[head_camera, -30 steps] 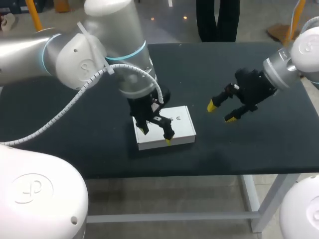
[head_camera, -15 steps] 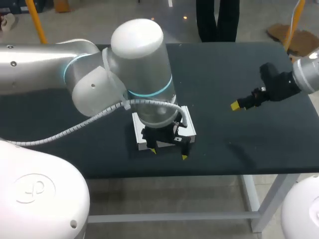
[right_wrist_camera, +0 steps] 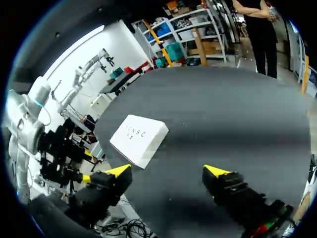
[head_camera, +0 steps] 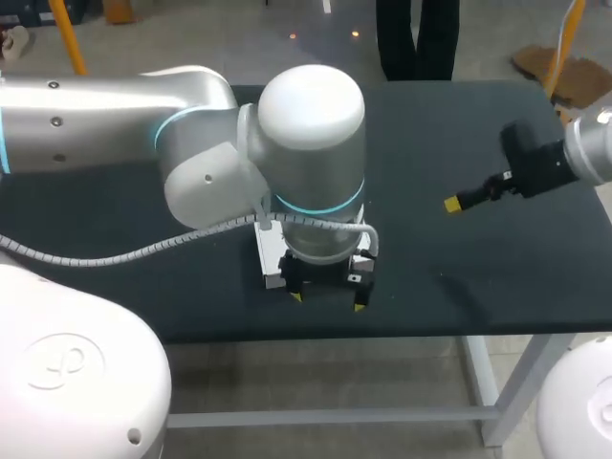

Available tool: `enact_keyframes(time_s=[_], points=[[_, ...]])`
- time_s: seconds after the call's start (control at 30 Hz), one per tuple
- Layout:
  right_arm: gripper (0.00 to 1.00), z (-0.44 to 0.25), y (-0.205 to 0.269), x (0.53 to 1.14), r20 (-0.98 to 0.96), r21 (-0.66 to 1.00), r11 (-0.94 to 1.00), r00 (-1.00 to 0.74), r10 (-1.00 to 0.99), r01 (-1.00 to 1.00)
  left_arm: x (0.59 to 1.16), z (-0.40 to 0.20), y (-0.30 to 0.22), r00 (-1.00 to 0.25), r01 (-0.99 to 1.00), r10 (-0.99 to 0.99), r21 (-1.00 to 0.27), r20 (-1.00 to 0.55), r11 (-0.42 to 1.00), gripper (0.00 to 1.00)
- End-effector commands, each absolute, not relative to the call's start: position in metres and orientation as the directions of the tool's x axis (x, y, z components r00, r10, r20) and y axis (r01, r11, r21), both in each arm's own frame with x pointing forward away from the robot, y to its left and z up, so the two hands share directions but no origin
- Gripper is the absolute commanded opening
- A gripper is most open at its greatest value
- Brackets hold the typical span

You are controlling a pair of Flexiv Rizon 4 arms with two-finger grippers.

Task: Assemble the packaging by folding the flat box into shape, placing the metal phone stand inside, and closing the box properly

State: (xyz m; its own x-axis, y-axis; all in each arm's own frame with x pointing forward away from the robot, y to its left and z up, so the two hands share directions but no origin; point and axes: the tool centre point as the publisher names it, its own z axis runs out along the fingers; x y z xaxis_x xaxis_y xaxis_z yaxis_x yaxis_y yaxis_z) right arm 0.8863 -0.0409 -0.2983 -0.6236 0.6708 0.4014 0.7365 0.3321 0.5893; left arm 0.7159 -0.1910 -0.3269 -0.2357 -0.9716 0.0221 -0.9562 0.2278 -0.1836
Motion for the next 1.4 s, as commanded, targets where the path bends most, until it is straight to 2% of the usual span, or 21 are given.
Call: enact_keyframes(time_s=[0.03,0.17,0.47,0.77,1.4], points=[[1.00,-0.299,-0.046,0.887,0.215,0.758,0.387,-0.761,0.612,0.526,0.715,-0.334,-0.196,-0.219,-0.961,-0.976,-0.174,0.016,0.213,1.00],[1.00,-0.298,-0.051,0.896,0.088,0.832,0.428,-0.846,0.527,0.353,0.717,-0.344,-0.197,-0.208,-0.968,-0.975,-0.159,0.076,0.194,1.00],[1.00,-0.298,-0.052,0.914,-0.072,0.837,0.510,-0.884,0.463,0.199,0.731,-0.369,-0.205,-0.169,-0.978,-0.980,-0.142,0.108,0.153,1.00],[1.00,-0.295,-0.060,0.926,-0.134,0.836,0.526,-0.873,0.468,0.154,0.753,-0.382,-0.202,-0.117,-0.986,-0.989,-0.133,0.089,0.105,1.00],[1.00,-0.297,-0.069,0.931,-0.131,0.846,0.507,-0.858,0.497,0.164,0.801,-0.398,-0.196,-0.042,-0.996,-0.997,-0.086,0.058,0.036,1.00]])
